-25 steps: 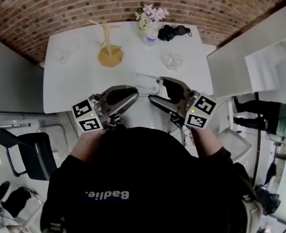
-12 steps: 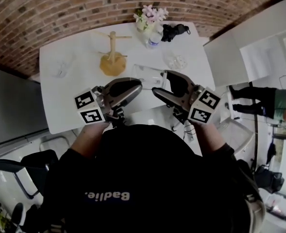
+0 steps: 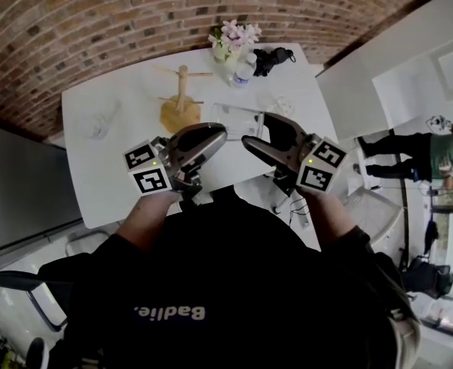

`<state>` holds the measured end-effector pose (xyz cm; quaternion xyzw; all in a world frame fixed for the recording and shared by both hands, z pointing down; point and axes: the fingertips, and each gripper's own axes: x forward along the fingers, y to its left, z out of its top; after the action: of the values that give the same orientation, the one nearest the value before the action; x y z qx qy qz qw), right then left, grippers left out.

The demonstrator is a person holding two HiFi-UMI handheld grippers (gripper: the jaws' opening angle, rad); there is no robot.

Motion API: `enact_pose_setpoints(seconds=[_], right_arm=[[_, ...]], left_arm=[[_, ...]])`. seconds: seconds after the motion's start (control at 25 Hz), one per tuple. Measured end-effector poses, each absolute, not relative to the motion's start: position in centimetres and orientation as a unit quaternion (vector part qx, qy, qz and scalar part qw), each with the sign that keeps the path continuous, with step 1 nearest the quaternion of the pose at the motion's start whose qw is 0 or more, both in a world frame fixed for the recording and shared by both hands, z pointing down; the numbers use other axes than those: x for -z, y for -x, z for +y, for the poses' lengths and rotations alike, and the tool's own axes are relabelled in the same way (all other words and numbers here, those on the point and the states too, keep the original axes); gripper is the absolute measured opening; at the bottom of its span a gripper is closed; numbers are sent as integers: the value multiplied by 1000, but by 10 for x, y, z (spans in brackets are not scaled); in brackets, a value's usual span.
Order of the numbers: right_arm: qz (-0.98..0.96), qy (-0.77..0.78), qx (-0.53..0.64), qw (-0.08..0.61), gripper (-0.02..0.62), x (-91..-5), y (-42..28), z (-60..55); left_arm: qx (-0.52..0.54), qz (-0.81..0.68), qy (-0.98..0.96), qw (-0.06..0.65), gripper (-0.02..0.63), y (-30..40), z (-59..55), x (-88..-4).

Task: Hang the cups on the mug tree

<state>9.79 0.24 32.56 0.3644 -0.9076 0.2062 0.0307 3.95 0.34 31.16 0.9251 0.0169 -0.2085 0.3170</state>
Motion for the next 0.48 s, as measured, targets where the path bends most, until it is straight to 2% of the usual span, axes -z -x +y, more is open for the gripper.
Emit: enact_pose_setpoints(seconds=[0.48], right_arm=[[-907,-373,-197,17,316,-319,-101,-27]], left_arm=[[221,7,-923,314,52,-41,-27,-307]])
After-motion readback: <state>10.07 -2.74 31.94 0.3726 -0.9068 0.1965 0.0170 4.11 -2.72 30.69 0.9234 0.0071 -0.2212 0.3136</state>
